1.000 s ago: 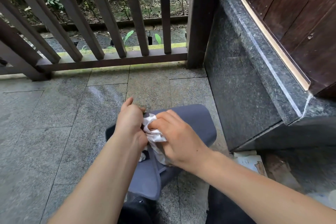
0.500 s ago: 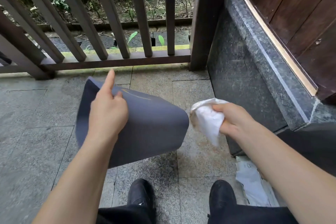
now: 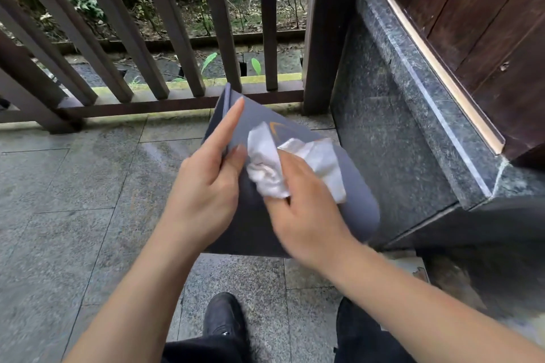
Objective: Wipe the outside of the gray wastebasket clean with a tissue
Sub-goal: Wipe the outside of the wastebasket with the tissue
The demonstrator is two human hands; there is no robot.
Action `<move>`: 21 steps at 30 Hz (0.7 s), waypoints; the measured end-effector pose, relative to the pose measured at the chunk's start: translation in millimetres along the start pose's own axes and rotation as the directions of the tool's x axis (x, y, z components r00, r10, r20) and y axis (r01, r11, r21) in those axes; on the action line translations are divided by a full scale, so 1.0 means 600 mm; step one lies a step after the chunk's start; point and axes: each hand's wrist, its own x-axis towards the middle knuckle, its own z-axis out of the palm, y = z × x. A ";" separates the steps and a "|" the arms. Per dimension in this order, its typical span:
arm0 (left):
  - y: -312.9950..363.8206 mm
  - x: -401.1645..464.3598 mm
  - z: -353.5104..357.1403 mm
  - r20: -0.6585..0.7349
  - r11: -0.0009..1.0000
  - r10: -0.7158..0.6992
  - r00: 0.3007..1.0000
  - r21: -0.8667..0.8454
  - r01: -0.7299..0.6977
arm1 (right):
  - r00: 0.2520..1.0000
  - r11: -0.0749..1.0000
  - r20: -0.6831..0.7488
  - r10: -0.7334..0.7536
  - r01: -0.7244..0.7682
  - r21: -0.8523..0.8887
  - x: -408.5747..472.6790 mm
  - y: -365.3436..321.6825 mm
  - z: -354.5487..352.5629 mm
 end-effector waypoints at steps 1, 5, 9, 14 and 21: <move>0.003 -0.001 0.007 0.008 0.999 -0.016 1.000 -0.050 0.016 | 0.993 0.985 0.066 -0.099 0.108 -0.136 -0.009 0.003 0.005; 0.014 -0.004 0.034 0.045 0.976 -0.114 0.992 -0.181 0.120 | 0.983 0.951 0.114 -0.142 0.167 -0.260 -0.021 0.007 0.008; 0.015 0.006 0.048 0.079 0.805 -0.365 0.928 -0.474 0.356 | 0.984 0.962 0.136 -0.119 0.148 -0.230 -0.027 0.010 0.018; 0.015 0.010 0.050 0.243 0.325 -0.679 0.693 -0.747 0.580 | 0.976 0.960 0.159 -0.150 0.182 -0.211 -0.035 0.006 0.028; 0.004 0.013 0.019 0.101 0.450 -0.734 0.672 -0.668 0.593 | 0.928 0.929 0.269 -0.257 0.315 -0.197 -0.063 -0.012 0.035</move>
